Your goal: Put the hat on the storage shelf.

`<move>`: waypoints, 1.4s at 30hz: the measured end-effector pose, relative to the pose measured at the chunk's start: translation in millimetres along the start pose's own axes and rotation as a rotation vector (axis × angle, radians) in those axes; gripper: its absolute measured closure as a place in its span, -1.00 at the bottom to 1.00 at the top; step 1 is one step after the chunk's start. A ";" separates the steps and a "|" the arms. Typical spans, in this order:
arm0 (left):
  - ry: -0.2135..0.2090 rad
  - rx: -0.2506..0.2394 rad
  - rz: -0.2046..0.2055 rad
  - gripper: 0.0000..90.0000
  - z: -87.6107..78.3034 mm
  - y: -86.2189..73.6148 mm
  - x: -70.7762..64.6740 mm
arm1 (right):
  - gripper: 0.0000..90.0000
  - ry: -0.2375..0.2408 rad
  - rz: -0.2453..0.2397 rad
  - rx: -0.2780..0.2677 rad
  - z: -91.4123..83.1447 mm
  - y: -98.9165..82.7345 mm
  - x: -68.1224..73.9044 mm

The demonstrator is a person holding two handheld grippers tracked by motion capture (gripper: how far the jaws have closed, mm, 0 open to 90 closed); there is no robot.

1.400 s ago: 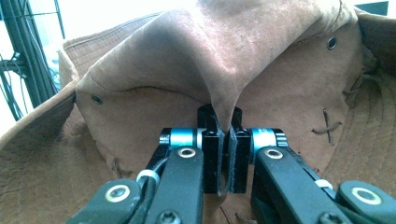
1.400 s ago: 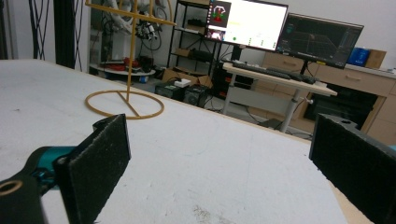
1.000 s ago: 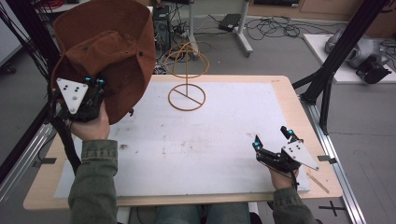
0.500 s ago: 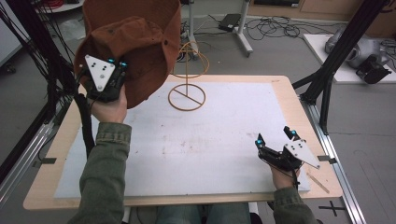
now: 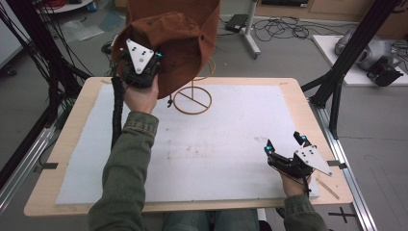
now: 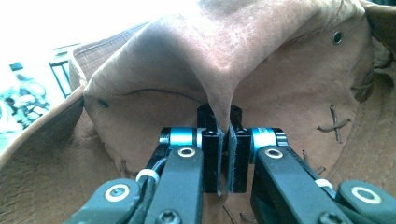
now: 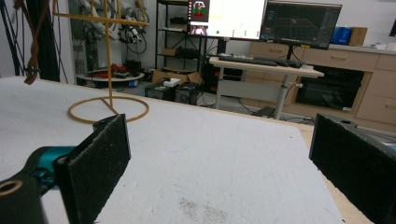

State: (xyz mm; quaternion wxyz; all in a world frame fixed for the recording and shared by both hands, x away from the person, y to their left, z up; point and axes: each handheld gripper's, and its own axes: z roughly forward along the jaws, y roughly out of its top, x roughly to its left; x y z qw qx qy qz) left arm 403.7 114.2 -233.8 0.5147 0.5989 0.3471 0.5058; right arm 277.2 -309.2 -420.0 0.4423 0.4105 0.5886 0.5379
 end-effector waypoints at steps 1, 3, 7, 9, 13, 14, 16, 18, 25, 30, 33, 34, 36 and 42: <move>-0.012 0.002 -0.003 0.93 4.1 0.3 -3.3 | -0.89 -0.002 0.003 0.003 -0.7 -0.3 -1.0; -0.027 0.008 -0.006 0.93 12.4 1.2 -9.8 | -0.89 -0.004 0.007 0.007 -1.7 -0.9 -3.4; -0.090 0.044 -0.016 0.93 32.4 1.8 -18.1 | -0.89 -0.010 0.013 0.011 -1.9 -1.8 -6.2; -0.109 0.069 -0.011 0.93 41.7 1.7 -22.0 | -0.89 0.000 0.011 0.015 -1.5 -2.2 -4.7; -0.132 0.094 0.009 0.93 56.1 1.3 -32.3 | -0.89 0.009 -0.002 0.014 0.5 -2.8 -2.6; -0.132 0.099 0.013 0.93 58.7 1.2 -34.1 | -0.89 0.009 -0.002 0.014 0.5 -2.8 -2.6; -0.141 0.121 0.012 0.93 66.8 0.7 -37.4 | -0.89 0.014 -0.004 0.017 0.9 -3.2 -2.2; -0.153 0.148 0.017 0.93 72.9 0.9 -38.1 | -0.89 0.014 -0.007 0.017 1.0 -3.2 -2.2; -0.195 0.224 0.035 0.93 80.4 6.9 -33.1 | -0.89 0.024 -0.003 0.012 1.9 -3.1 -1.3; -0.197 0.250 0.015 0.92 84.2 5.6 -30.8 | -0.89 0.028 -0.011 0.002 -0.5 -1.8 -0.5; -0.190 0.251 0.018 0.87 84.3 4.5 -30.3 | -0.89 0.024 -0.009 0.003 -0.3 -2.0 -1.2; -0.186 0.251 0.012 0.80 84.2 4.3 -29.9 | -0.89 0.025 -0.005 0.005 -0.3 -2.1 -0.8; -0.177 0.250 -0.020 0.70 85.4 3.2 -26.9 | -0.89 0.025 -0.009 0.006 -0.6 -2.2 -0.8; -0.143 0.212 -0.046 0.34 82.2 3.7 -20.7 | -0.89 0.026 -0.010 0.005 -0.9 -2.1 -0.8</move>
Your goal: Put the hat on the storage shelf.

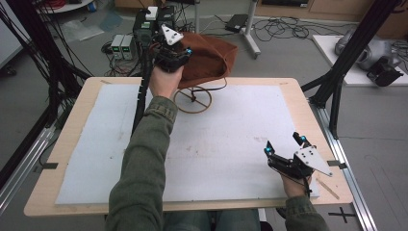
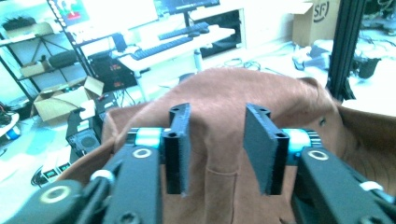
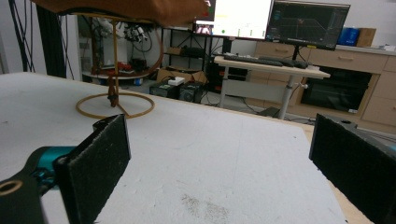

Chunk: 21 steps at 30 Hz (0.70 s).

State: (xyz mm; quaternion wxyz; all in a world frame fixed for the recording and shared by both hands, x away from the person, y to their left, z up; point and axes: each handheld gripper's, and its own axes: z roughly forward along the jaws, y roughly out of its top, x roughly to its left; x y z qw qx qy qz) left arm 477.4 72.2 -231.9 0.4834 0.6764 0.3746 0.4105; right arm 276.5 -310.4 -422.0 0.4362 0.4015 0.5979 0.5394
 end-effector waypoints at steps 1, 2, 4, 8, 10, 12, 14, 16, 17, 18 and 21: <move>0.006 -0.012 0.008 0.31 -1.5 1.0 -0.4 | -0.89 0.001 0.002 0.001 0.1 0.0 -0.1; 0.008 -0.022 0.013 0.30 -3.0 2.1 -0.8 | -0.89 0.001 0.003 -0.001 0.3 -0.2 -0.2; 0.026 -0.044 0.026 0.18 -5.6 3.9 -2.1 | -0.89 0.000 0.001 0.000 0.3 -0.2 0.1; 0.066 -0.104 0.034 0.10 -11.8 2.2 -3.3 | -0.89 0.001 -0.002 -0.003 -0.5 0.1 -0.5; 0.084 -0.127 0.020 0.03 -14.2 -0.2 -2.0 | -0.89 -0.001 0.004 -0.004 -0.8 0.1 -0.8; 0.106 -0.147 0.005 -0.07 -17.5 -2.4 1.0 | -0.89 -0.003 0.004 -0.003 -1.2 0.2 -0.8; 0.124 -0.159 -0.010 -0.11 -21.3 -2.9 4.3 | -0.89 -0.003 0.001 -0.003 -1.2 0.1 -1.0; 0.130 -0.169 -0.014 -0.14 -25.6 -2.3 7.5 | -0.89 -0.002 0.000 -0.002 -0.9 -0.1 -0.7; 0.135 -0.175 -0.017 -0.16 -28.1 -1.8 8.9 | -0.89 -0.002 -0.001 -0.003 -0.4 0.0 -0.4; 0.136 -0.180 -0.022 -0.18 -31.1 -1.1 10.4 | -0.89 -0.002 -0.001 0.000 -0.3 -0.2 -0.1; 0.146 -0.199 -0.035 -0.23 -42.1 0.2 15.5 | -0.89 -0.004 -0.002 -0.002 -0.4 0.0 -0.2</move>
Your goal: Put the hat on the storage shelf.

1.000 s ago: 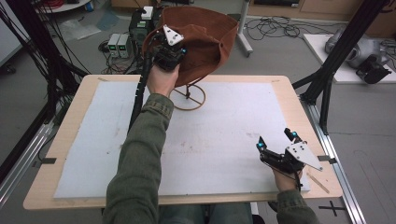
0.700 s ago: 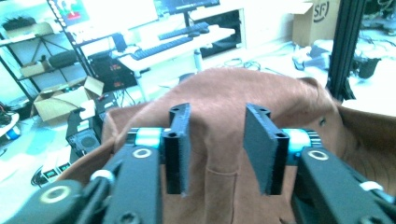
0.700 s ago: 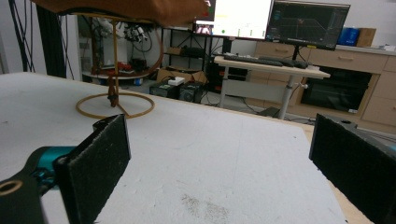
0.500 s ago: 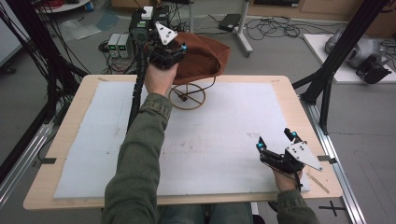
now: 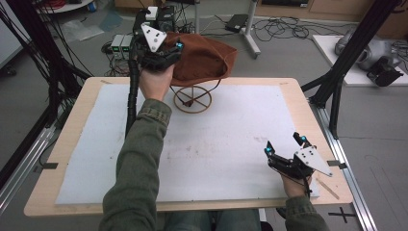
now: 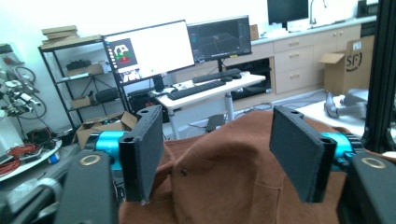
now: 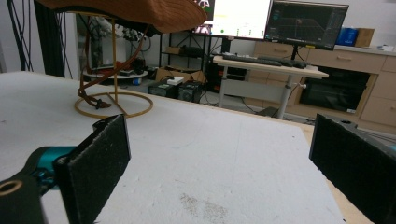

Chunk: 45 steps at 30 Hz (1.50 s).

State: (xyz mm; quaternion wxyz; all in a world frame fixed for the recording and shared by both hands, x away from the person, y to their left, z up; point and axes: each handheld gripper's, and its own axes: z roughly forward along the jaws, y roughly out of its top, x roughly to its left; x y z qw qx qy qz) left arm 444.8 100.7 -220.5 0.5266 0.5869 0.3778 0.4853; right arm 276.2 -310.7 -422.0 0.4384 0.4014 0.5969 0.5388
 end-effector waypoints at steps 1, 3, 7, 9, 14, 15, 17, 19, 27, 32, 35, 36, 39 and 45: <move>0.009 -0.011 -0.008 -0.26 -4.4 1.3 2.6 | -0.89 -0.002 -0.002 0.000 -0.5 0.3 -0.2; 0.018 -0.039 -0.020 -0.30 -14.6 4.0 8.6 | -0.89 -0.001 0.005 -0.003 -1.4 0.9 -0.2; 0.038 -0.084 -0.040 -0.35 -37.7 8.7 22.3 | -0.89 -0.011 0.008 -0.008 -3.1 1.7 -1.0; 0.055 -0.100 -0.049 -0.43 -49.8 10.2 30.4 | -0.89 -0.017 0.013 -0.016 -3.9 2.6 -1.0; 0.123 -0.136 -0.083 -0.50 -79.5 8.0 50.0 | -0.89 -0.032 0.032 -0.030 -5.9 4.0 -0.9; 0.133 -0.144 -0.085 -0.53 -85.6 5.6 53.1 | -0.89 -0.037 0.033 -0.036 -5.9 4.4 -1.2; 0.160 -0.150 -0.073 -0.54 -97.4 -0.4 58.1 | -0.89 -0.045 0.047 -0.046 -6.5 5.5 -0.7; 0.181 -0.151 -0.078 -0.54 -109.1 -7.6 64.4 | -0.89 -0.053 0.048 -0.053 -6.7 6.1 0.4; 0.259 -0.112 -0.105 -0.54 -155.1 -45.8 90.5 | -0.89 -0.086 0.065 -0.062 -6.9 7.5 4.4; 0.295 -0.072 -0.146 -0.54 -182.2 -81.1 102.1 | -0.89 -0.099 0.073 -0.062 -6.4 6.7 4.6; 0.313 -0.078 -0.153 -0.54 -199.0 -102.5 104.9 | -0.89 -0.102 0.059 -0.058 -6.1 5.7 5.7; 0.326 -0.079 -0.152 -0.54 -203.7 -109.6 105.1 | -0.89 -0.103 0.062 -0.056 -6.0 5.4 6.5; 0.348 -0.063 -0.148 -0.53 -213.7 -129.6 106.2 | -0.89 -0.101 0.055 -0.050 -4.3 4.4 8.7; 0.366 -0.048 -0.156 -0.53 -230.3 -160.8 98.3 | -0.89 -0.085 0.028 -0.051 -0.8 3.6 14.9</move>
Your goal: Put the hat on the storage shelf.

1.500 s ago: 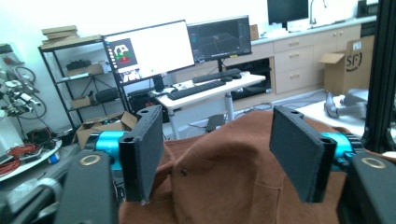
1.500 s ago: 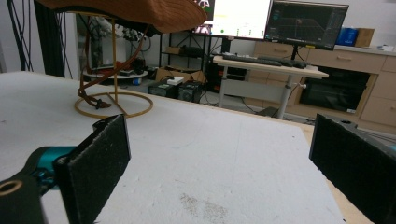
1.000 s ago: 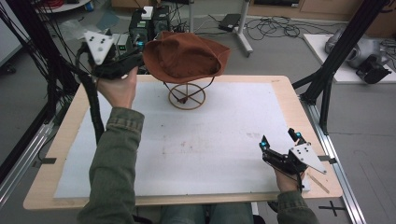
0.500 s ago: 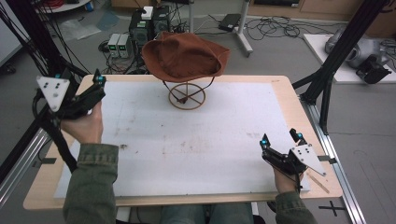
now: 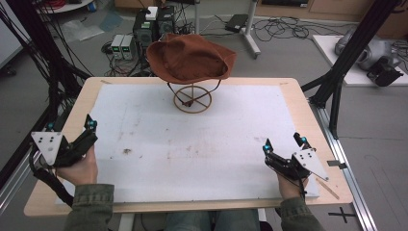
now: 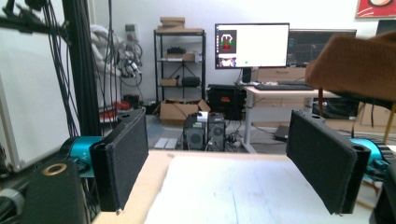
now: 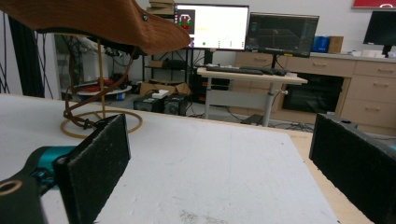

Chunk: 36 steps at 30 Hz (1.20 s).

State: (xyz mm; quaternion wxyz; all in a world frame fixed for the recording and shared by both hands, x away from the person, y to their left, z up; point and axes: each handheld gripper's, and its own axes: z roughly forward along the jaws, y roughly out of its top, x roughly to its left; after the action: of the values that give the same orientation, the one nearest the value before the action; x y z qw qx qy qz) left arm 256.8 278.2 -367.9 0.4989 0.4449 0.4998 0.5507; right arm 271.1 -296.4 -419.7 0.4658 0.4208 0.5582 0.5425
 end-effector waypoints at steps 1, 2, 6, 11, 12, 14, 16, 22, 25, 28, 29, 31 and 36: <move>0.004 -0.001 0.004 -0.53 -2.3 -4.9 -0.4 | -0.89 0.002 -0.003 0.001 0.2 -0.3 1.2; 0.003 0.010 0.010 -0.53 -2.2 -8.8 -0.4 | -0.89 0.006 -0.004 0.003 0.5 -0.6 3.2; -0.023 0.055 0.015 -0.53 -3.8 -17.6 -1.4 | -0.89 0.008 -0.014 0.000 0.5 -0.8 4.1; -0.040 0.088 0.045 -0.53 -3.1 -28.3 -6.4 | -0.89 -0.006 -0.004 0.011 1.4 -1.7 3.8; -0.040 0.090 0.042 -0.53 -2.7 -29.8 -6.4 | -0.89 -0.011 -0.011 0.011 1.7 -1.9 2.9; -0.042 0.094 0.039 -0.53 -1.9 -32.2 -6.1 | -0.89 -0.024 -0.002 0.019 1.6 -2.5 2.3; -0.039 0.097 0.037 -0.53 -1.1 -34.9 -5.2 | -0.89 -0.038 -0.004 0.025 2.5 -3.4 0.4; -0.033 0.112 0.025 -0.53 0.5 -40.1 -0.9 | -0.89 -0.058 -0.007 0.044 4.6 -6.2 -1.0; -0.026 0.113 0.023 -0.54 0.3 -40.5 0.5 | -0.89 -0.061 -0.003 0.040 4.3 -6.2 -0.5; -0.027 0.115 0.022 -0.54 0.3 -40.8 1.1 | -0.89 -0.059 -0.008 0.043 4.5 -6.6 -1.5; -0.026 0.117 0.022 -0.54 0.4 -41.2 1.0 | -0.89 -0.060 -0.004 0.044 4.5 -6.7 -1.4; -0.027 0.116 0.021 -0.54 0.7 -41.7 0.7 | -0.89 -0.060 -0.003 0.044 4.3 -6.7 -1.5; -0.030 0.123 0.023 -0.54 1.2 -42.5 0.8 | -0.89 -0.060 -0.010 0.044 4.6 -7.2 -1.5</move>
State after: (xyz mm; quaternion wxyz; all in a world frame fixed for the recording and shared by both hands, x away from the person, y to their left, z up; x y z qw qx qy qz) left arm 262.3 279.2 -410.0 0.4720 0.4886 0.5199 0.5179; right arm 276.1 -297.3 -426.6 0.4758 0.4443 0.5577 0.5149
